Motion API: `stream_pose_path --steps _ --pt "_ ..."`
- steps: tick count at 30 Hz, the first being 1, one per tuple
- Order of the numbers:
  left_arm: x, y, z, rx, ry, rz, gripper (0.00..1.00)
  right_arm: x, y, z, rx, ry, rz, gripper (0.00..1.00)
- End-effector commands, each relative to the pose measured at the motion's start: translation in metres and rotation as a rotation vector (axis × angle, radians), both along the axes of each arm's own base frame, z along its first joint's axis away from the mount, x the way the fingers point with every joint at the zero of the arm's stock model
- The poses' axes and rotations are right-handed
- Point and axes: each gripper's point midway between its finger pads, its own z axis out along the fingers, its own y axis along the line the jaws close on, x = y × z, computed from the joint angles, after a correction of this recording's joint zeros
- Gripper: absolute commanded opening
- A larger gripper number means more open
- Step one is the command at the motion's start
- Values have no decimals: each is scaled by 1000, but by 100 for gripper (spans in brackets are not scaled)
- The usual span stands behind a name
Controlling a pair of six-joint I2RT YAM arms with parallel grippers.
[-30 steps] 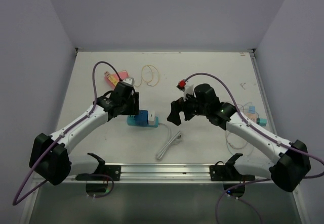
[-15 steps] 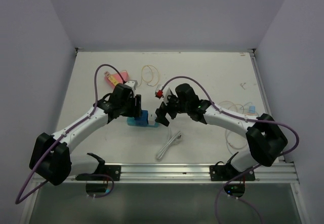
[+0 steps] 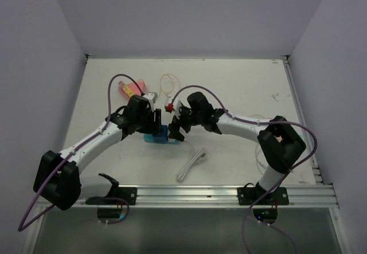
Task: Pull the plug off the socket
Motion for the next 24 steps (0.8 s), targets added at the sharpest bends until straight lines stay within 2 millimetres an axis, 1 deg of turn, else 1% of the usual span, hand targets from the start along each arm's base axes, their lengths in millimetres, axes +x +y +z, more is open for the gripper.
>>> stream_pose_path --steps 1,5,8,12,15,16,18,19,21,22,24 --pt "-14 -1 -5 -17 54 -36 63 -2 17 12 33 -42 79 95" --pt "-18 -2 -7 -21 71 -36 63 -7 20 4 18 -33 93 90" --pt "-19 1 -12 -10 88 -23 63 -8 22 -3 4 -23 96 86" --pt "-26 0 -23 -11 131 -21 62 -11 21 -12 -11 -14 96 80" --pt "-30 8 -31 26 162 10 61 -12 21 -12 -17 -21 100 66" --pt "-31 9 -33 28 173 21 60 -12 21 -10 -23 -25 102 55" --pt "-35 10 -37 31 194 31 59 -12 20 -7 -22 -30 104 42" --pt "-36 10 -38 31 200 37 59 -12 20 -3 -15 -35 103 32" --pt "-40 13 -42 44 219 48 59 -14 22 7 7 -47 112 22" --pt "-40 16 -45 57 225 61 58 -14 23 10 17 -51 112 14" --pt "-43 19 -49 71 240 70 57 -14 24 20 38 -65 111 8"
